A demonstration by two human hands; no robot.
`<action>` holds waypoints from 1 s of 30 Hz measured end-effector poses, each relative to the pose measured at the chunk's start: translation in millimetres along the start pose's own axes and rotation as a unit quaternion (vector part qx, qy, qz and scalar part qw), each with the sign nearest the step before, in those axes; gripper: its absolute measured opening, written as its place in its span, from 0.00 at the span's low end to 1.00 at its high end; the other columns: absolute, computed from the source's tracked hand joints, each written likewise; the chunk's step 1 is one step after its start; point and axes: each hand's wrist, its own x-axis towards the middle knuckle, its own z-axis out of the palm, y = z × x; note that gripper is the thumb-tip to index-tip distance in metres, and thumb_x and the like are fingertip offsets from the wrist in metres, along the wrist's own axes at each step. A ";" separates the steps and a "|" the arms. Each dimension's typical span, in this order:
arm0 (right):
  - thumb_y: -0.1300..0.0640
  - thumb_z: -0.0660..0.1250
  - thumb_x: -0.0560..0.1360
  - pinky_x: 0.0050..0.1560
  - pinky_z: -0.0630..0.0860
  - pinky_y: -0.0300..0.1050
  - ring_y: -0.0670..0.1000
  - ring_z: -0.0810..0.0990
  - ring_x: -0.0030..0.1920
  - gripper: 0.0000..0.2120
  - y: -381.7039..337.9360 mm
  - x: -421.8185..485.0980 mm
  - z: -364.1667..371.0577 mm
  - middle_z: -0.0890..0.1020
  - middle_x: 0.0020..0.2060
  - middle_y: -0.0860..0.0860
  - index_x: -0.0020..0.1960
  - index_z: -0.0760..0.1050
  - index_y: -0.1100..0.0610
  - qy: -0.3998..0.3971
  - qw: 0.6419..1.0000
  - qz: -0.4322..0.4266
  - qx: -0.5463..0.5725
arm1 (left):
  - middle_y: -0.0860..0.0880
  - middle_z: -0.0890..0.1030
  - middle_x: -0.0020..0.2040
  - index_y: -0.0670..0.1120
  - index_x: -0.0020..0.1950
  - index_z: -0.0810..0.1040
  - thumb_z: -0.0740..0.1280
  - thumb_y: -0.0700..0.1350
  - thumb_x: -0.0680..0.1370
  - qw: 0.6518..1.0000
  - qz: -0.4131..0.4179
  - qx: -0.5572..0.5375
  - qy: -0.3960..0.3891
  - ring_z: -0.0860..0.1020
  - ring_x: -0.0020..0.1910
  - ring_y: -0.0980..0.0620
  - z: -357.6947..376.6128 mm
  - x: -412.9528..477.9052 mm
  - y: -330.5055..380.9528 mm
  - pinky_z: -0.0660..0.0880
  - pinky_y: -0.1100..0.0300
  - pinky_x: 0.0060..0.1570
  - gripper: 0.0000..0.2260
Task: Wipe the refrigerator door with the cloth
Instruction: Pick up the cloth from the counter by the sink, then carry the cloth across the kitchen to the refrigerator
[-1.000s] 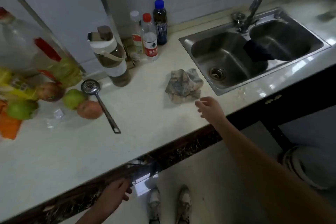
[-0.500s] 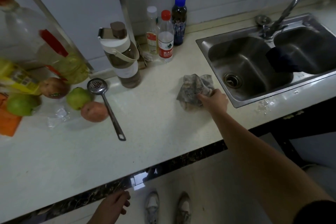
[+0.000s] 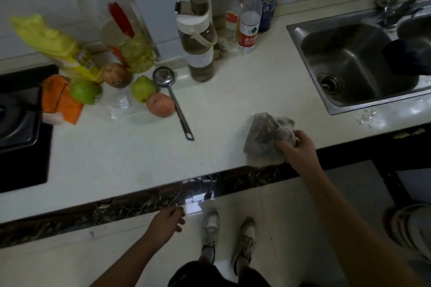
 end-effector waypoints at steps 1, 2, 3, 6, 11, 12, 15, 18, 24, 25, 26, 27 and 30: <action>0.62 0.74 0.77 0.36 0.79 0.42 0.53 0.81 0.42 0.08 9.0 -20.7 -2.9 0.81 0.43 0.55 0.53 0.76 0.58 -0.006 1.000 -0.003 0.007 | 0.42 0.83 0.40 0.41 0.44 0.80 0.61 0.41 0.83 1.000 0.003 -0.003 -0.001 0.78 0.31 0.49 0.6 -6.9 -0.4 0.69 0.67 0.26 0.12; 0.63 0.73 0.77 0.35 0.78 0.37 0.50 0.81 0.42 0.08 18.9 -42.0 -5.1 0.81 0.43 0.53 0.53 0.77 0.58 -0.009 1.000 -0.008 0.002 | 0.42 0.83 0.41 0.40 0.45 0.80 0.60 0.41 0.83 1.000 0.008 -0.006 -0.001 0.77 0.32 0.49 1.2 -13.4 -2.5 0.69 0.68 0.26 0.12; 0.63 0.73 0.77 0.35 0.78 0.35 0.47 0.81 0.41 0.07 27.8 -64.0 -7.8 0.81 0.42 0.52 0.53 0.77 0.58 -0.018 1.000 -0.013 -0.006 | 0.42 0.83 0.42 0.39 0.47 0.80 0.60 0.42 0.83 1.000 0.011 -0.011 0.001 0.77 0.33 0.49 1.9 -20.1 -5.5 0.69 0.70 0.26 0.12; 0.64 0.74 0.77 0.36 0.79 0.40 0.43 0.81 0.38 0.07 57.2 -107.5 -12.4 0.81 0.40 0.52 0.50 0.78 0.57 -0.051 0.998 -0.009 -0.039 | 0.43 0.83 0.44 0.39 0.51 0.81 0.60 0.45 0.84 1.000 0.011 -0.024 0.004 0.79 0.36 0.49 6.6 -40.6 -21.7 0.70 0.69 0.29 0.13; 0.60 0.74 0.77 0.43 0.80 0.58 0.56 0.82 0.44 0.06 93.4 -147.2 -6.1 0.81 0.43 0.56 0.51 0.78 0.56 -0.152 0.979 -0.002 -0.134 | 0.42 0.84 0.48 0.39 0.53 0.81 0.59 0.47 0.85 0.996 -0.007 -0.079 0.042 0.80 0.38 0.49 23.6 -80.2 -65.9 0.72 0.64 0.34 0.14; 0.60 0.74 0.78 0.43 0.80 0.55 0.56 0.82 0.45 0.06 96.0 -153.2 -2.7 0.81 0.44 0.54 0.51 0.77 0.55 -0.177 0.974 -0.006 -0.144 | 0.42 0.84 0.48 0.40 0.53 0.81 0.59 0.47 0.85 0.994 -0.014 -0.099 0.053 0.80 0.39 0.48 27.2 -90.9 -77.5 0.72 0.63 0.35 0.14; 0.59 0.74 0.78 0.44 0.80 0.50 0.52 0.82 0.47 0.09 104.6 -168.7 15.7 0.82 0.47 0.50 0.55 0.77 0.53 -0.238 0.958 -0.033 -0.157 | 0.41 0.84 0.48 0.40 0.53 0.81 0.59 0.47 0.85 0.981 -0.039 -0.161 0.099 0.80 0.39 0.48 38.1 -125.2 -118.6 0.71 0.62 0.35 0.14; 0.60 0.73 0.79 0.43 0.78 0.42 0.46 0.81 0.48 0.11 100.4 -189.3 44.9 0.81 0.48 0.47 0.58 0.76 0.52 -0.309 0.935 -0.048 -0.166 | 0.41 0.85 0.47 0.39 0.52 0.81 0.59 0.47 0.84 0.960 -0.073 -0.223 0.153 0.80 0.39 0.48 47.7 -159.4 -168.8 0.71 0.63 0.34 0.14; 0.59 0.75 0.76 0.43 0.77 0.43 0.48 0.82 0.47 0.10 70.7 -239.8 130.1 0.83 0.46 0.50 0.53 0.76 0.52 -0.425 0.863 -0.123 -0.243 | 0.42 0.83 0.43 0.38 0.50 0.80 0.59 0.47 0.84 0.879 -0.155 -0.380 0.242 0.79 0.36 0.45 55.1 -224.4 -289.4 0.68 0.58 0.37 0.15; 0.59 0.75 0.75 0.45 0.78 0.46 0.49 0.83 0.47 0.11 65.8 -250.8 146.9 0.83 0.46 0.50 0.53 0.77 0.53 -0.442 0.849 -0.137 -0.255 | 0.41 0.83 0.42 0.39 0.48 0.80 0.59 0.46 0.84 0.861 -0.164 -0.405 0.260 0.78 0.35 0.44 55.1 -234.0 -308.8 0.68 0.59 0.37 0.15; 0.59 0.76 0.74 0.46 0.79 0.48 0.50 0.83 0.47 0.11 60.9 -262.1 163.8 0.84 0.46 0.50 0.54 0.77 0.53 -0.457 0.834 -0.151 -0.269 | 0.40 0.82 0.41 0.38 0.47 0.80 0.60 0.46 0.84 0.842 -0.172 -0.428 0.280 0.78 0.34 0.43 55.7 -243.1 -326.9 0.69 0.60 0.35 0.14; 0.60 0.76 0.74 0.46 0.79 0.47 0.49 0.83 0.47 0.11 57.0 -274.1 180.9 0.84 0.46 0.50 0.53 0.77 0.53 -0.470 0.821 -0.165 -0.280 | 0.39 0.81 0.40 0.38 0.46 0.79 0.59 0.44 0.85 0.824 -0.181 -0.448 0.296 0.77 0.33 0.44 56.3 -252.1 -344.2 0.70 0.63 0.31 0.14; 0.61 0.76 0.73 0.41 0.74 0.42 0.48 0.82 0.45 0.11 49.7 -311.1 230.5 0.83 0.43 0.49 0.50 0.76 0.52 -0.499 0.779 -0.204 -0.320 | 0.41 0.77 0.36 0.39 0.44 0.76 0.58 0.42 0.85 0.780 -0.214 -0.494 0.319 0.74 0.32 0.46 58.1 -273.0 -391.7 0.68 0.66 0.24 0.14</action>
